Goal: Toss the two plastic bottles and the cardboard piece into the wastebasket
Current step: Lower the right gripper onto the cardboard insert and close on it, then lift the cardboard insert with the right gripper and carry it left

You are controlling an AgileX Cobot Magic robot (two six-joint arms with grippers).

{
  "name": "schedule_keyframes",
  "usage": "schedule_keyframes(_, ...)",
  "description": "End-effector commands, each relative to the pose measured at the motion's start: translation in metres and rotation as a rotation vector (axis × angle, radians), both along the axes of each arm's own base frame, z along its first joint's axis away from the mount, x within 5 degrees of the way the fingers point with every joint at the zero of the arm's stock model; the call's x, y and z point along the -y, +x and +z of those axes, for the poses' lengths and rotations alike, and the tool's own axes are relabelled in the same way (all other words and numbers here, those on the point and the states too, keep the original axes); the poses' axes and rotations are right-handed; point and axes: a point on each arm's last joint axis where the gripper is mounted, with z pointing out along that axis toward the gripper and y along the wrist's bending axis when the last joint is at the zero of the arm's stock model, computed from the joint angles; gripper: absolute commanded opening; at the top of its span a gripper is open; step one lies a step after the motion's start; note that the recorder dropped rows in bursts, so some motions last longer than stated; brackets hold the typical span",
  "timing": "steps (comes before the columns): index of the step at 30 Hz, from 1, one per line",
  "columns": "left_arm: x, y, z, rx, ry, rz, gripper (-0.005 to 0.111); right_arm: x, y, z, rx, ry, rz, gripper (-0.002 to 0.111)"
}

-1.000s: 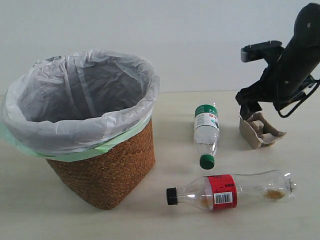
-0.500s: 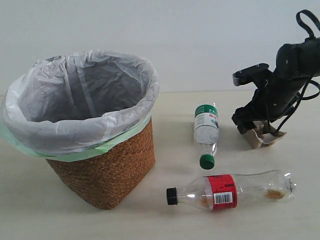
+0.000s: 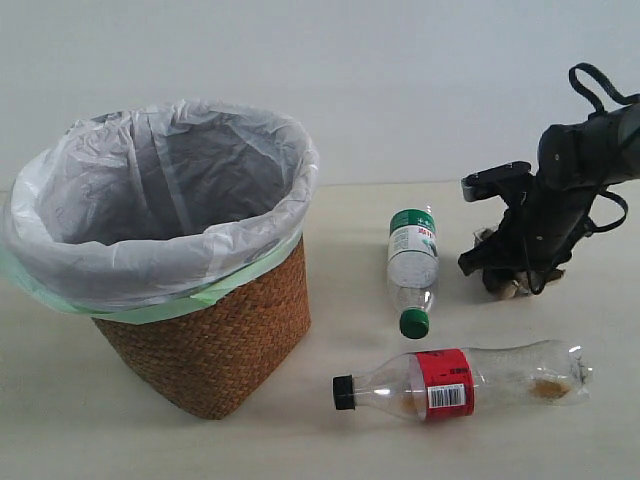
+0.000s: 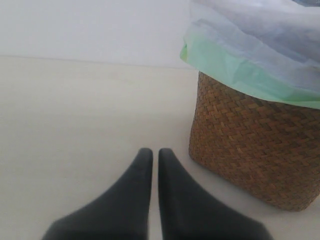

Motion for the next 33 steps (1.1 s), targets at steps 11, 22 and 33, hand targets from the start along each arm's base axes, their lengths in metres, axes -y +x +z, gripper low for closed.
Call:
schedule_keyframes(11,0.0,0.0,-0.001,0.0,-0.005,0.003,0.004,0.005,-0.023,0.089,0.042,0.056,-0.137,0.0)
schedule_keyframes(22,0.0,0.0,-0.001,0.0,-0.005,0.003,0.004,0.011,-0.094,0.148,0.095,0.17,-0.235,0.0)
schedule_keyframes(33,0.0,0.0,-0.001,0.0,-0.005,0.003,0.004,0.001,-0.174,0.124,0.064,0.23,-0.237,0.0)
